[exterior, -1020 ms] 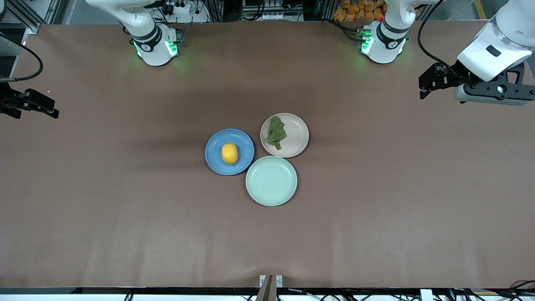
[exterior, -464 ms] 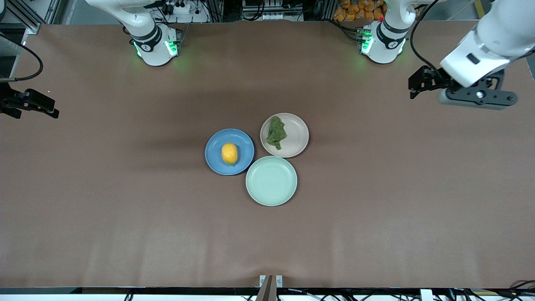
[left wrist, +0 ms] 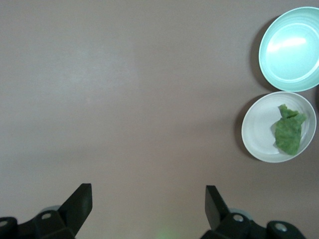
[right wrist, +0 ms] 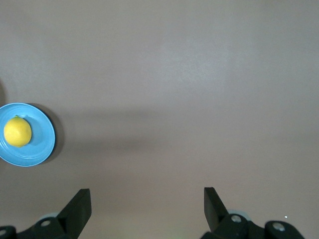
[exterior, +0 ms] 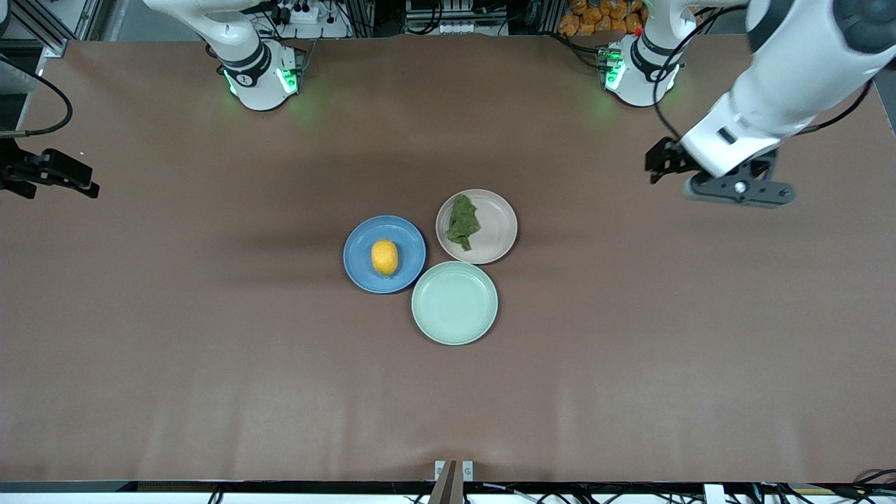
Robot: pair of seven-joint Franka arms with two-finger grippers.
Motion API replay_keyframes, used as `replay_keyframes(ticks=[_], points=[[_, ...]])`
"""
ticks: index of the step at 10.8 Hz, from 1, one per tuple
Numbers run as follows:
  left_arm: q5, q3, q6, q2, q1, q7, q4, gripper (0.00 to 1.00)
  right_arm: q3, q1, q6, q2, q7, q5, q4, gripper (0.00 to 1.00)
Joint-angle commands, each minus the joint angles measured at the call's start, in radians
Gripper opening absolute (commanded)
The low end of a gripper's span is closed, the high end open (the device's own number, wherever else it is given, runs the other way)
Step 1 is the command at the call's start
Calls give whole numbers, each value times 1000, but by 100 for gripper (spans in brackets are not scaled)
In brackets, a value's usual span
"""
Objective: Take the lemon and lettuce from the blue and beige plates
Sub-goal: 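Move the left gripper over the lettuce on the beige plate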
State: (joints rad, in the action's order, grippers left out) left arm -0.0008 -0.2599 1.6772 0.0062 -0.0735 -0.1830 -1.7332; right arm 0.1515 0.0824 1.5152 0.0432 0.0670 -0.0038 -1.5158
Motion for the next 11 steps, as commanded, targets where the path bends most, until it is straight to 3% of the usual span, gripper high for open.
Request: replay_keyframes(ticks=[1, 5, 8, 11], points=[[-24, -41, 56, 36, -11, -91, -39, 100, -10, -15, -12, 7, 4, 18, 17, 100], [-24, -105, 136, 123, -17, -202, -64, 100, -12, -10, -12, 7, 2, 16, 19, 100], [-24, -111, 275, 143, -60, -291, -143, 100, -13, -7, -12, 7, -1, 18, 19, 100], [-7, -111, 344, 213, -143, -444, -146, 100, -13, -6, -13, 7, -7, 19, 17, 100]])
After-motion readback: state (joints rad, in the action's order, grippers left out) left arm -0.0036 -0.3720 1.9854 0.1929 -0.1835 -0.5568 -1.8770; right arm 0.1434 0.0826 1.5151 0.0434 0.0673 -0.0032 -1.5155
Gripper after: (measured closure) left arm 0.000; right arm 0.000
